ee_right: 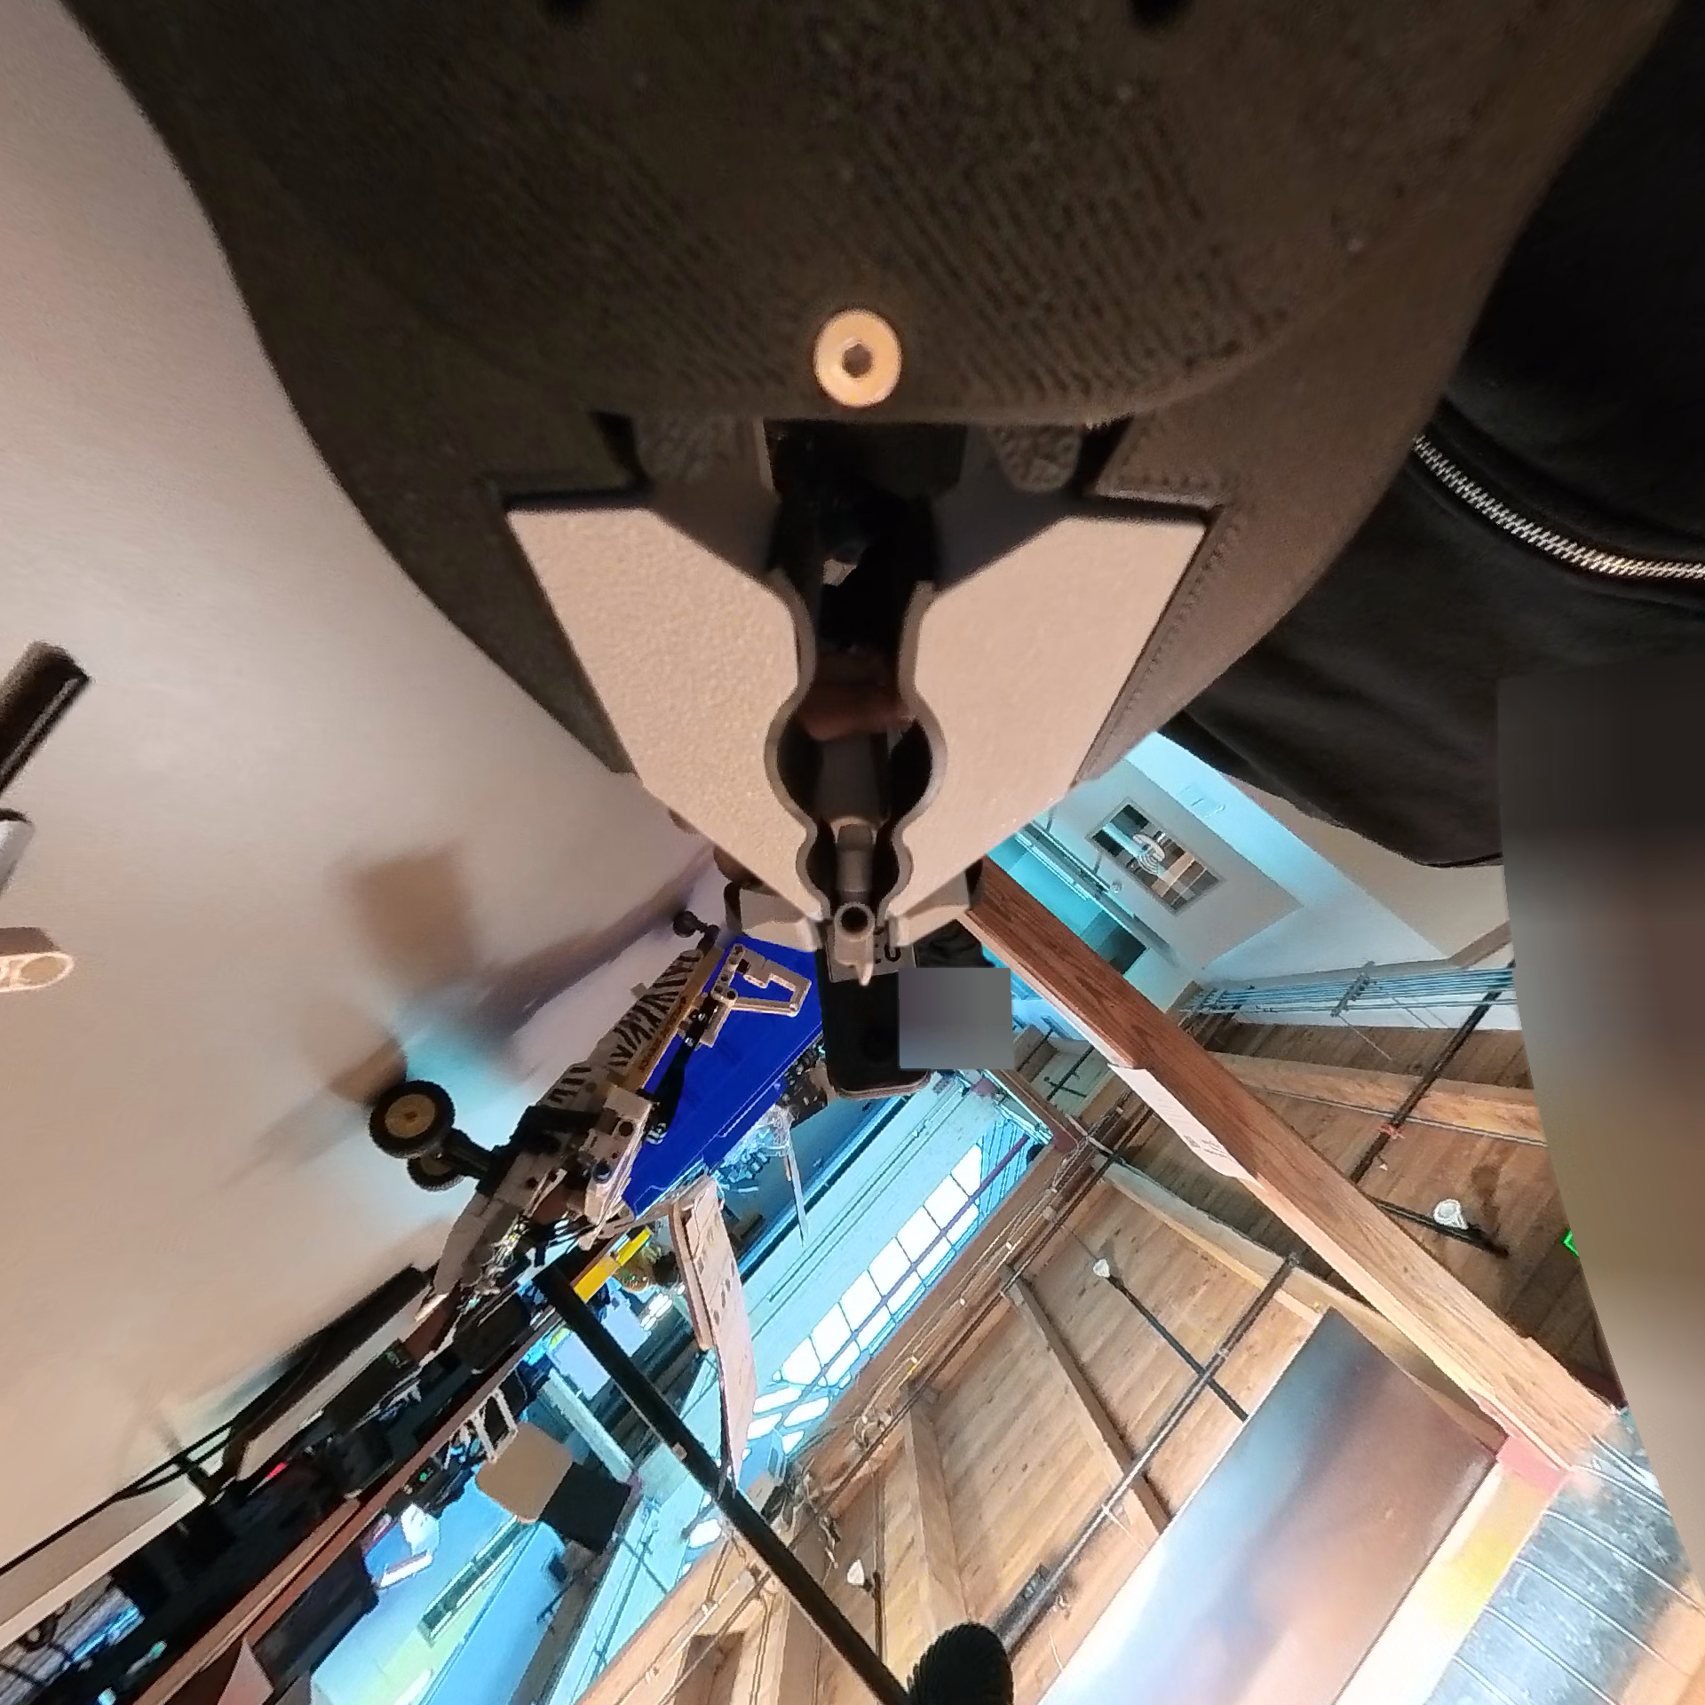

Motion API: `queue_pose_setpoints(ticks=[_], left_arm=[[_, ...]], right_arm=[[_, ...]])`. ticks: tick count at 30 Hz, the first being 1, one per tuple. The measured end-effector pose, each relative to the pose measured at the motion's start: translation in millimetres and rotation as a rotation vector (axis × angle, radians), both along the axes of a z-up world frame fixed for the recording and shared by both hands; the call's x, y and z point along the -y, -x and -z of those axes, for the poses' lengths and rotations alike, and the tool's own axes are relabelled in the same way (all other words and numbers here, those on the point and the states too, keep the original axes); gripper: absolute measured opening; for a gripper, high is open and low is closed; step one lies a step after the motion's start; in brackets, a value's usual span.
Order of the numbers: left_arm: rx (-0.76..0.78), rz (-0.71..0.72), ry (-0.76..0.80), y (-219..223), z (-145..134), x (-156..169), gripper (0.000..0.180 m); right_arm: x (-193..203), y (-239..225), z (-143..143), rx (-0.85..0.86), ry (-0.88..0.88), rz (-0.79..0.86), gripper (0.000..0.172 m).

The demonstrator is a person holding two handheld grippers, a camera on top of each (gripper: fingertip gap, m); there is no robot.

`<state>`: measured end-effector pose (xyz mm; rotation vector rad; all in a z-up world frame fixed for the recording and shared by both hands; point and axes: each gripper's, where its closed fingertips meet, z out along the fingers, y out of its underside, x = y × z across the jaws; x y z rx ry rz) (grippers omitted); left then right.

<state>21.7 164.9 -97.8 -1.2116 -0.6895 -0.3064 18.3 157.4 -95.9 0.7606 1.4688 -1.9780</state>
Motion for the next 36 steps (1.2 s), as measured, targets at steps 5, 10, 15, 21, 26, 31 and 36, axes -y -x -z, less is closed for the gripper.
queue_pose_setpoints(ticks=[5, 10, 15, 21, 26, 31, 36], left_arm=[[0.016, 0.002, -0.018, 1.4, -0.5, 1.9, 0.004], [0.026, -0.017, -0.020, 4.3, 0.0, 3.2, 0.004], [0.045, -0.023, -0.048, 6.9, -1.4, 6.7, 0.003], [0.067, 0.018, -0.082, 4.9, -3.5, 7.5, 0.003], [0.111, 0.074, -0.126, 2.4, -4.9, 7.7, 0.004], [0.165, 0.135, -0.178, 0.1, -6.6, 7.8, 0.004], [0.200, 0.160, -0.209, -0.6, -7.2, 7.2, 0.004]], right_arm=[[-0.5, 1.3, 0.7, 0.021, 0.009, -0.007, 0.004], [-12.0, 11.2, -7.5, 0.032, 0.093, 0.062, 0.019], [-15.9, 14.1, -9.2, 0.035, 0.118, 0.081, 0.013], [-14.7, 13.0, -8.7, 0.015, 0.104, 0.088, 0.005], [-13.2, 9.9, -9.8, -0.005, 0.101, 0.077, 0.006], [-10.4, 4.9, -10.6, -0.034, 0.093, 0.054, 0.008], [-7.4, 0.4, -10.9, -0.073, 0.074, 0.049, 0.005]])
